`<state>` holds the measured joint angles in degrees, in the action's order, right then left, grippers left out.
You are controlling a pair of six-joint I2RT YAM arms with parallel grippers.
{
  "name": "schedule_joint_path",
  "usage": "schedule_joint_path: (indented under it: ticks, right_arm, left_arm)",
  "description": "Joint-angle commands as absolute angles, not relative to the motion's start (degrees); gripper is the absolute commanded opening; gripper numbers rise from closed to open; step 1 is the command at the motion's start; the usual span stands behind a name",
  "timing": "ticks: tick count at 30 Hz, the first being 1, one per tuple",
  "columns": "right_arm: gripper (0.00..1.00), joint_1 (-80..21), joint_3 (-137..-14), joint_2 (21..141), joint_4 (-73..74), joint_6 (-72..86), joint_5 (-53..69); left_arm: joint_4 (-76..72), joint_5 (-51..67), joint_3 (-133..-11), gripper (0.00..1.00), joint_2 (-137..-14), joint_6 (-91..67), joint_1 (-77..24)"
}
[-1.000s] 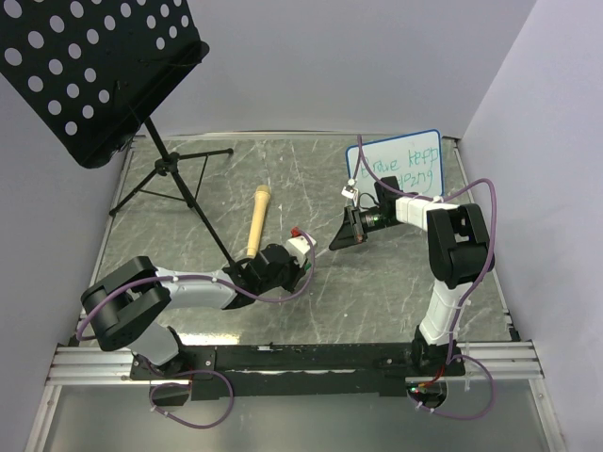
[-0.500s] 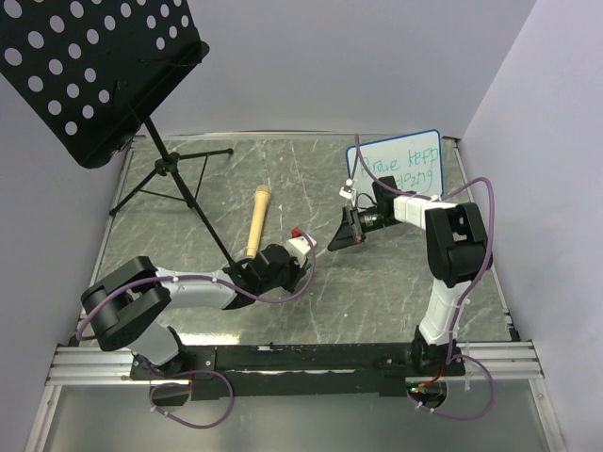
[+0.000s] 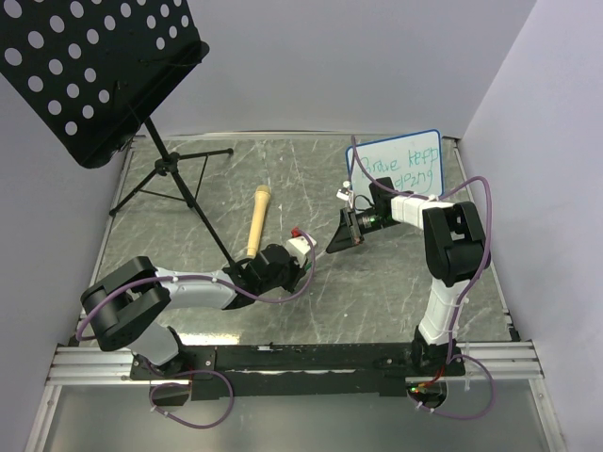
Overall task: Write a sentence on the whiteboard
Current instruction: Insert the whiteboard marker without the cap into the pen cap.
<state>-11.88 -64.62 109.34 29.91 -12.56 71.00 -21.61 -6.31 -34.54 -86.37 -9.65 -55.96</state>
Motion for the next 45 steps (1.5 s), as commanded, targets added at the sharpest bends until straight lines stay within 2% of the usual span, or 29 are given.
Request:
schedule_joint_path:
  ticks: [1,45]
  right_arm:
    - [0.0,-12.39,-66.89,109.6,31.11,-14.33,73.39]
    - [0.0,-16.26,-69.96,112.06,37.44,-18.9,75.58]
  left_arm:
    - [-23.38,-7.03,-34.72,0.13,-84.46,-8.79,-56.25]
    - [-26.36,-4.04,-38.49,0.11,-84.55,-8.7,-56.25]
